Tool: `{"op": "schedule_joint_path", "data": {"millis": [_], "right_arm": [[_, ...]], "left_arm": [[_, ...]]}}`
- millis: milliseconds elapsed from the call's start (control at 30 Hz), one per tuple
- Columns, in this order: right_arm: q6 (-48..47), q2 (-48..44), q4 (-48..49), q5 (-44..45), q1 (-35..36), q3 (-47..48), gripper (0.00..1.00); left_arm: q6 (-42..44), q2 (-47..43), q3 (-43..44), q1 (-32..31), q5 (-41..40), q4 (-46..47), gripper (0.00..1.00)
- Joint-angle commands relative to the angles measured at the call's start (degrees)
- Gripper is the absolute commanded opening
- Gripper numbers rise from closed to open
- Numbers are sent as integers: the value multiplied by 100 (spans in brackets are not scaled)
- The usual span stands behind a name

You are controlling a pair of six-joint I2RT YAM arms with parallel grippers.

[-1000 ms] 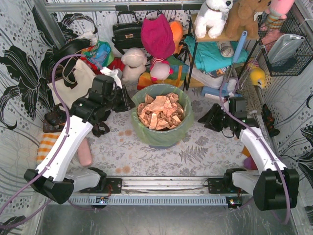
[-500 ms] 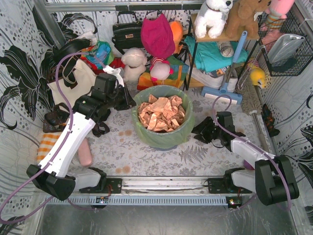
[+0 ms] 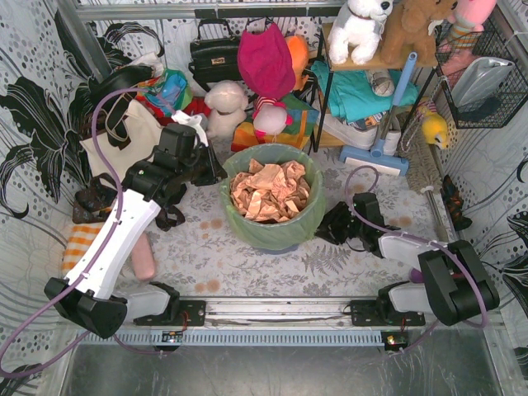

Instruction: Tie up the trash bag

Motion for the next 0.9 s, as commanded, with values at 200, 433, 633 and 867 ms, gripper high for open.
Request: {"op": "schedule_joint_path", "data": {"millis": [200, 433, 633, 867], "right_arm": [[289, 477, 870, -18, 227, -203, 42], [510, 941, 1527, -90, 353, -309, 34], [691, 949, 1818, -12, 359, -446, 13], [420, 149, 819, 419, 345, -196, 0]], "left_arm": [[-128, 7, -130, -18, -476, -602, 0], [-193, -32, -196, -17, -505, -621, 0], [-211, -65, -180, -18, -481, -648, 0], [-223, -252, -175, -18, -195, -500, 13]]}}
